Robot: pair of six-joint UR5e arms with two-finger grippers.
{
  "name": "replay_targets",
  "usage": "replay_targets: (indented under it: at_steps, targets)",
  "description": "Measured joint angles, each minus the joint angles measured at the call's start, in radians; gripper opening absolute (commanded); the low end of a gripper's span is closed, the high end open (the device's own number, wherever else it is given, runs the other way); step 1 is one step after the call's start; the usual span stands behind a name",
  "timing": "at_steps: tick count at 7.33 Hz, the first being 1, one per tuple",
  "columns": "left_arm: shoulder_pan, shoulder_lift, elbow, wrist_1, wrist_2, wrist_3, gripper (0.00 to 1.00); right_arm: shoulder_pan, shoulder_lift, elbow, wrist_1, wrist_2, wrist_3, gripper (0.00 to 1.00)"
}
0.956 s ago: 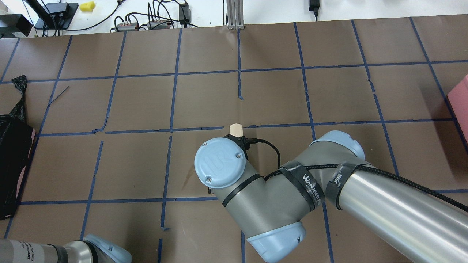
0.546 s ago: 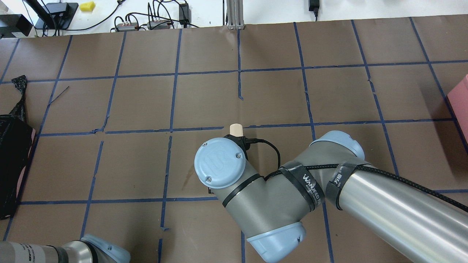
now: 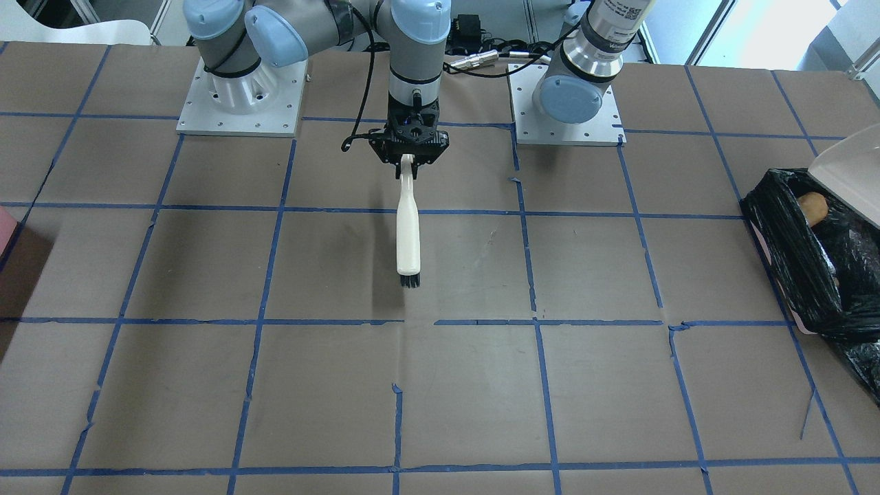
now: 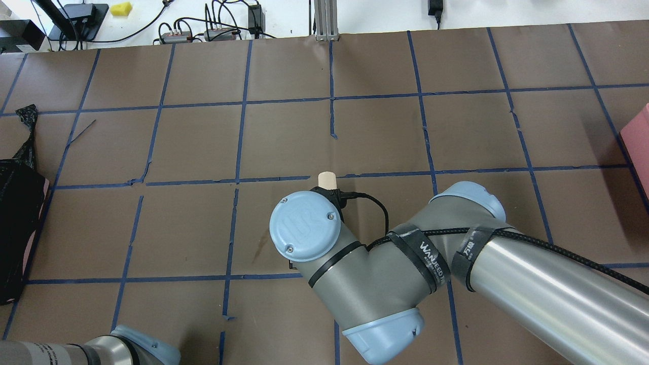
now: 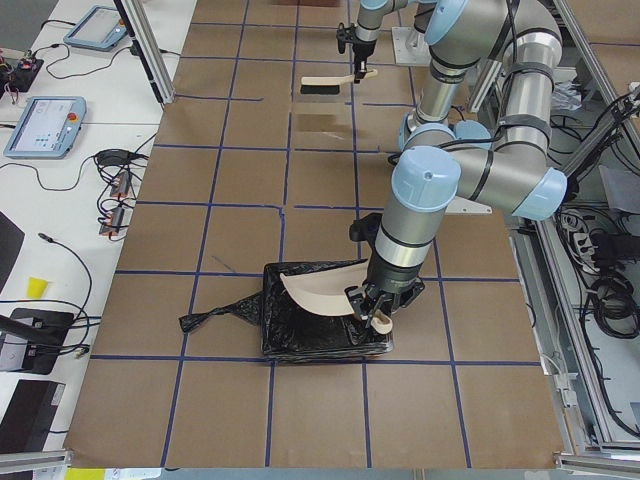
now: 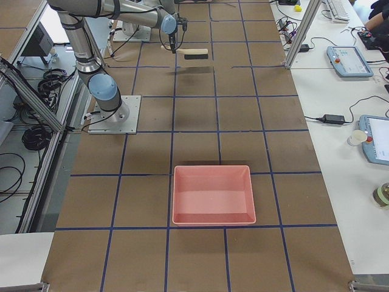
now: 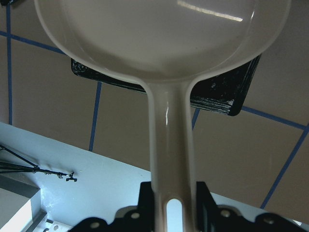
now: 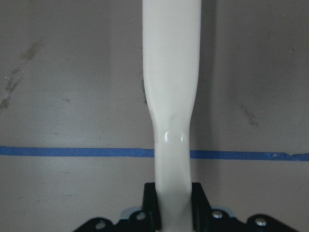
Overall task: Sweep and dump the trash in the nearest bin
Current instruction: 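Raise the emptied dustpan away from the bag with the left gripper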
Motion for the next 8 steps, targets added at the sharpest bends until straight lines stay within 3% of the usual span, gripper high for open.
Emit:
replay_targets:
  at_steps: [3,8]
  targets:
    - [-0.131,0.017,-0.027,-0.056,-0.049,-0.139,0.04,-0.002,0.0,0.0,0.0,0.0,-0.002,0.15]
    - [-0.505,-0.004,-0.117,0.012,-0.044,-0.494,0.06,-0.015,0.0,0.001,0.011,-0.007,-0.028,0.15]
